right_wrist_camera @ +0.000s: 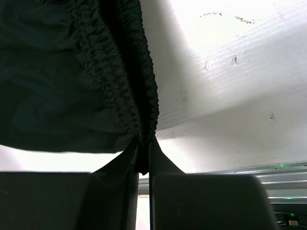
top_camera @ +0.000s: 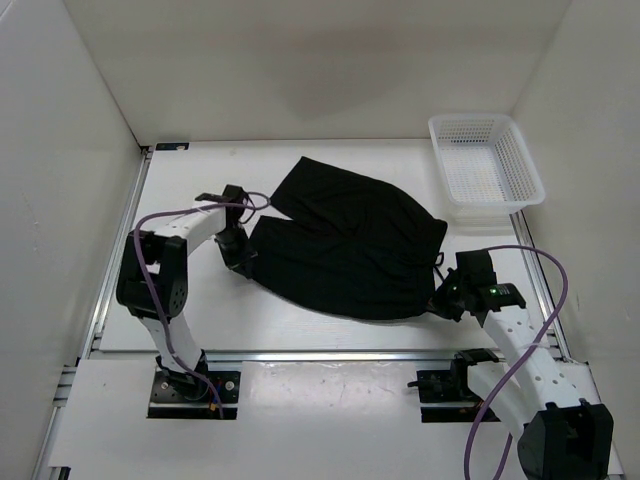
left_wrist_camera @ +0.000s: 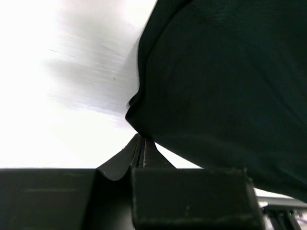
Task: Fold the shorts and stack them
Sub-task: Flatten the shorts out
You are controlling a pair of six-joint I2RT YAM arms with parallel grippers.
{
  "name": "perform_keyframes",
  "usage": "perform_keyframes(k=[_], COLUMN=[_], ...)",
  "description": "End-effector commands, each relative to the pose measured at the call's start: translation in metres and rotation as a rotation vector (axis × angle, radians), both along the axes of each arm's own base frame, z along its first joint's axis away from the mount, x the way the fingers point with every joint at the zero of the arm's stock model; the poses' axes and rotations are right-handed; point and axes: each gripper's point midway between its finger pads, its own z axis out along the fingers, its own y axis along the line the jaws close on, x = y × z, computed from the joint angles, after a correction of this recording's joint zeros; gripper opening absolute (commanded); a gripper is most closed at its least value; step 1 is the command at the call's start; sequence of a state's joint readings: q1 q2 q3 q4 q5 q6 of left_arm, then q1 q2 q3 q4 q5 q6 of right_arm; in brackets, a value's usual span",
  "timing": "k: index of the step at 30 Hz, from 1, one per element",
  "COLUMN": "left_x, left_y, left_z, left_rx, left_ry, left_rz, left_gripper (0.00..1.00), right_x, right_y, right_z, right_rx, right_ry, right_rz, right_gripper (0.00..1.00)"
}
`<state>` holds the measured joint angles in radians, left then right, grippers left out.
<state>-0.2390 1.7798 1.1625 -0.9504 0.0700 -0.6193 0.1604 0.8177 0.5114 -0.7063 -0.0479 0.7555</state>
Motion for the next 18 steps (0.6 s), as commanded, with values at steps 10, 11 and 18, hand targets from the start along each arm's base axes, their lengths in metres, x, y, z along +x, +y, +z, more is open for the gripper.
perform_keyframes(k=[10,11,18], left_x=[-0.047,-0.053,-0.043], left_y=[0.013,0.017,0.013], left_z=[0.093,0.081,0.069], left_rx=[-0.020,-0.014,-0.094], left_ry=[-0.088,-0.061,-0.052], left_rz=[-0.057,-0.046,-0.024], left_gripper=[0.10,0.10,0.68], right_x=[0.005,0.002,-0.014], right_y=[0.004,0.005,0.004], right_z=[0.031,0.032,0.022], right_rx=[-0.005,0.002,-0.010], right_ry=[-0.072,-0.068,-0.025], right_rz=[0.065,0.069,0.089], right_gripper=[0.00,0.00,0.00])
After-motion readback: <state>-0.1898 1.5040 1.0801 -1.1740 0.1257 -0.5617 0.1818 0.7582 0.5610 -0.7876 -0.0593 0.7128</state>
